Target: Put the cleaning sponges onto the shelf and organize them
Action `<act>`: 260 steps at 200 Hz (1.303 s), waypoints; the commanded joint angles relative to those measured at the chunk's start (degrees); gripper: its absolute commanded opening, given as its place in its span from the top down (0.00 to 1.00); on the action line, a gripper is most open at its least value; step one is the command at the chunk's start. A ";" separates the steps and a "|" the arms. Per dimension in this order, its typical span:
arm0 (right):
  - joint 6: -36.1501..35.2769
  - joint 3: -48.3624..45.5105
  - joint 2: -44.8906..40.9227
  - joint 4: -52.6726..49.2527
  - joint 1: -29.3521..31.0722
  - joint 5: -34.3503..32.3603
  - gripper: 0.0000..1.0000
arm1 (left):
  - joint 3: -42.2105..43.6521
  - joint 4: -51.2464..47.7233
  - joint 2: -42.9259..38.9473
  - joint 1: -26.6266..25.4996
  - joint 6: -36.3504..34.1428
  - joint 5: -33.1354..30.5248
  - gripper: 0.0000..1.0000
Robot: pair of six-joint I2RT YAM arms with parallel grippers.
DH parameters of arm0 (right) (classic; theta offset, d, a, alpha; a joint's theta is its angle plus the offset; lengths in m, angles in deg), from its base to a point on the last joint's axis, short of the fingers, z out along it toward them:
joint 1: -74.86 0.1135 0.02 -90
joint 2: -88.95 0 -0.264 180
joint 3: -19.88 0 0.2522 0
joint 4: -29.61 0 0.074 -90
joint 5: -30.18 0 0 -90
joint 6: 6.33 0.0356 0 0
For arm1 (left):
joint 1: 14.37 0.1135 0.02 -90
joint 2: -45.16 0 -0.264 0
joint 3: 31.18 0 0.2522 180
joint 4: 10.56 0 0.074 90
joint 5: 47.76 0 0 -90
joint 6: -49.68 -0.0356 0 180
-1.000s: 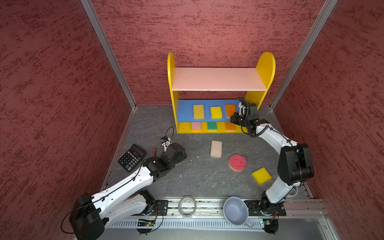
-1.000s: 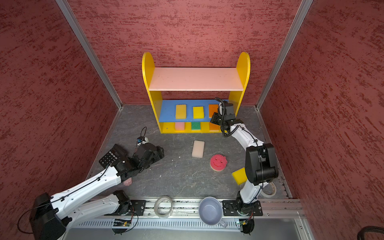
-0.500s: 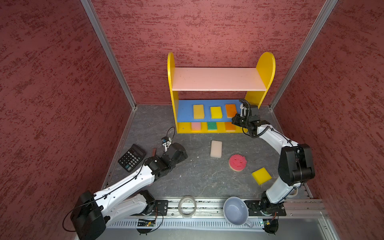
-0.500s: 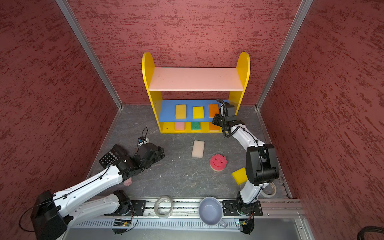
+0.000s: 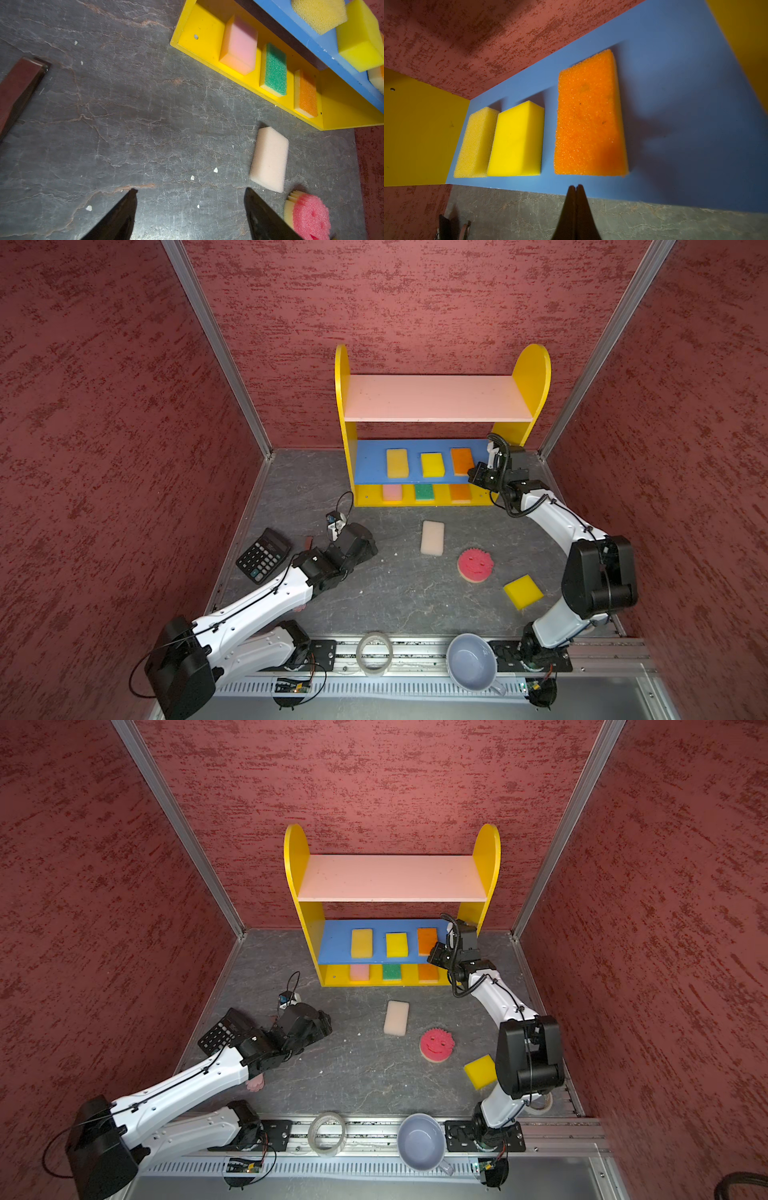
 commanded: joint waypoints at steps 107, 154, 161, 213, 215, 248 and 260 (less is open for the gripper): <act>1.03 6.80 8.07 -0.05 3.46 -1.51 1.00 | -2.40 0.66 2.97 -0.97 -0.36 -0.49 0.19; 1.13 6.91 8.14 0.51 3.50 -1.52 1.00 | -2.41 0.30 2.86 -0.93 -0.38 -0.67 0.19; 1.12 6.87 7.99 0.51 3.50 -1.44 1.00 | -2.36 0.32 2.84 -0.99 -0.40 -0.70 0.19; 0.82 7.00 3.94 0.12 3.49 -0.43 1.00 | -2.36 0.39 3.12 -0.99 -0.55 -0.84 0.19; 0.75 6.94 3.66 0.08 3.46 -0.56 1.00 | -2.42 0.38 3.18 -0.99 -0.53 -0.85 0.18; -1.48 7.26 -0.22 -1.25 2.85 -4.40 1.00 | -3.03 0.07 3.08 -0.92 -0.87 -1.02 0.18; -2.20 7.35 -0.47 -1.95 2.09 -5.47 1.00 | -3.12 -0.04 2.84 -0.98 -0.95 -1.11 0.18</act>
